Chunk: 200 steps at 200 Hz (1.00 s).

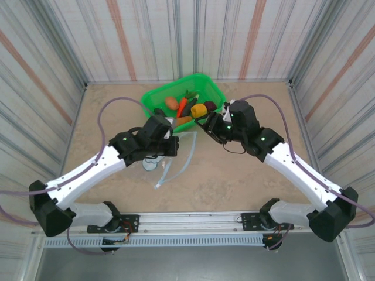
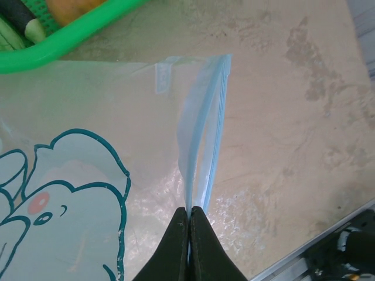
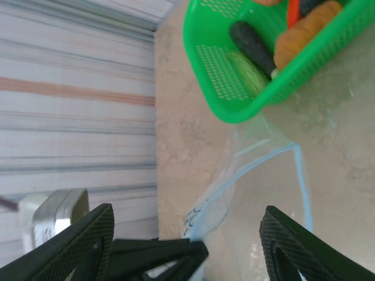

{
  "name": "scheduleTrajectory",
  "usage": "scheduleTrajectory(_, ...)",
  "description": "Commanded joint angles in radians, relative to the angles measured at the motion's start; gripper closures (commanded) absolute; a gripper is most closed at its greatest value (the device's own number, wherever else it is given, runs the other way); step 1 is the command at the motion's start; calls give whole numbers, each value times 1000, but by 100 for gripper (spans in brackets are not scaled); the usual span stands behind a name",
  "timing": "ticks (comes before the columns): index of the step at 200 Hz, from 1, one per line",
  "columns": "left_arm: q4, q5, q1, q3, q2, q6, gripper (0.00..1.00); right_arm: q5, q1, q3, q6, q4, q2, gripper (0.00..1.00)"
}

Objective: Place the food in the zip-top bag and seal the zipper

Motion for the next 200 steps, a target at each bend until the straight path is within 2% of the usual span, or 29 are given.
scheduleTrajectory(1, 56, 87, 42, -40, -70, -43, 100, -90, -4, -63, -131, 40, -6, 34)
scheduleTrajectory(44, 37, 104, 100, -46, -145, -99, 100, -292, 50, -165, -157, 229, 111, 36)
scheduleTrajectory(72, -1, 102, 102, -19, -164, -110, 100, -292, 98, -125, -207, 210, 200, 41)
scheduleTrajectory(92, -35, 101, 102, -5, -177, -109, 100, -312, 104, -106, -206, 235, 255, 54)
scheduleTrajectory(112, -99, 61, 104, 9, -198, -88, 100, -300, 96, -54, -251, 178, 298, 73)
scheduleTrajectory(122, -138, 25, 107, 15, -215, -74, 100, -285, 92, -28, -276, 134, 314, 76)
scheduleTrajectory(129, -160, 6, 116, 16, -231, -64, 100, -289, 85, -13, -295, 123, 323, 71)
scheduleTrajectory(138, -178, -6, 134, 12, -254, -60, 100, -300, 80, 7, -310, 112, 327, 56)
scheduleTrajectory(141, -181, -5, 144, 8, -263, -58, 100, -301, 79, 15, -315, 108, 326, 48)
scheduleTrajectory(144, -180, -2, 153, 4, -271, -60, 100, -301, 78, 17, -317, 108, 325, 46)
scheduleTrajectory(145, -181, 0, 156, 3, -274, -60, 100, -301, 79, 21, -320, 107, 324, 42)
scheduleTrajectory(150, -173, 13, 178, -8, -289, -61, 100, -298, 80, 30, -326, 109, 318, 32)
scheduleTrajectory(160, -150, 55, 226, -28, -312, -64, 100, -281, 81, 50, -343, 99, 304, 21)
scheduleTrajectory(177, -131, 101, 323, -37, -334, -68, 100, -234, 60, 80, -385, 56, 282, 16)
scheduleTrajectory(200, -105, 145, 430, -34, -335, -58, 100, -209, -2, 111, -404, 16, 285, 19)
